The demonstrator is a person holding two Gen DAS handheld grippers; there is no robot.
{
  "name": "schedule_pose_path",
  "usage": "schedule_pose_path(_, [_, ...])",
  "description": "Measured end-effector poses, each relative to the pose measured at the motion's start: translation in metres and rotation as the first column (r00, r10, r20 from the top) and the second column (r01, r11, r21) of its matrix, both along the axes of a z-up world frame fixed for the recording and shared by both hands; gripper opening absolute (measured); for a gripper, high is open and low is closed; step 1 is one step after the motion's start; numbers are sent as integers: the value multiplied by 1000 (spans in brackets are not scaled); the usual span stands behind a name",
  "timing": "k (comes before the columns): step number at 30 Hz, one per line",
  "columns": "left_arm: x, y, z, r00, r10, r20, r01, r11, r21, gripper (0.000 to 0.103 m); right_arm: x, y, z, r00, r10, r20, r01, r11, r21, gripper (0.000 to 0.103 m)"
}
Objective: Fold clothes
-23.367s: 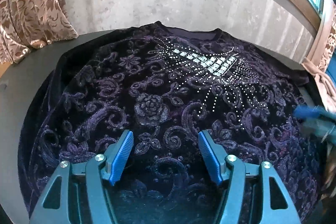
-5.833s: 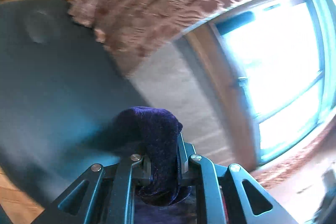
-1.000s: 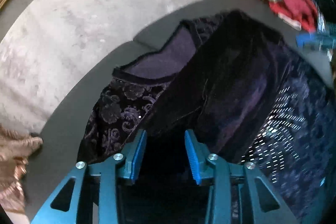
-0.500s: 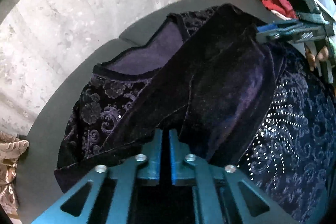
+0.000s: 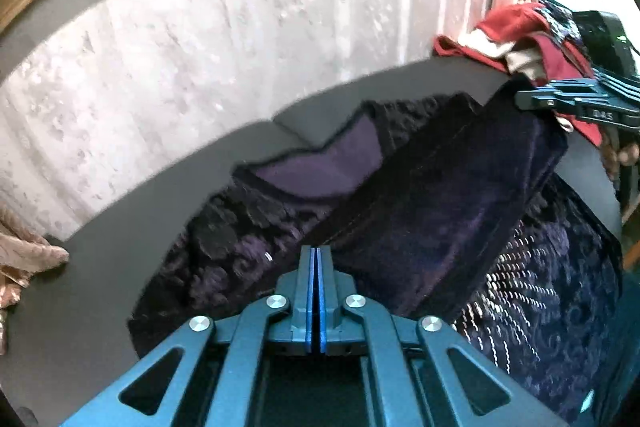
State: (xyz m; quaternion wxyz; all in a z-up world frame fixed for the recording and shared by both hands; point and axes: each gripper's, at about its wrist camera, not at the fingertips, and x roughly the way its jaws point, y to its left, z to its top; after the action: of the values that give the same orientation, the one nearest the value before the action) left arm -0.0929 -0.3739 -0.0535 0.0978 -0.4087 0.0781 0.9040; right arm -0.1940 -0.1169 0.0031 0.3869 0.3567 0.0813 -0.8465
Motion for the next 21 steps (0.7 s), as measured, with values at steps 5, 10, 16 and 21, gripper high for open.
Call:
schedule_pose_path(5, [-29,0,-12,994,109,4,-109,994,-14,2,-19,6,-10,996,-79,28,77,995,58,6])
schedule_pose_path(10, [-18,-65,-17,919,392,36,-390,895,218,15,-38,18,-50,980,-170,107,156,980,127,18])
schedule_pose_path(16, [47,-96,-15,849,527,13,-513,819,256,15,-19,22,-25,987,-160,-23,161,986,45,53])
schedule_pose_path(21, [99,-76,-37,840,542,26,-524,797,300,16,2,-33,-13,995,98,30,-98,995,-18,53])
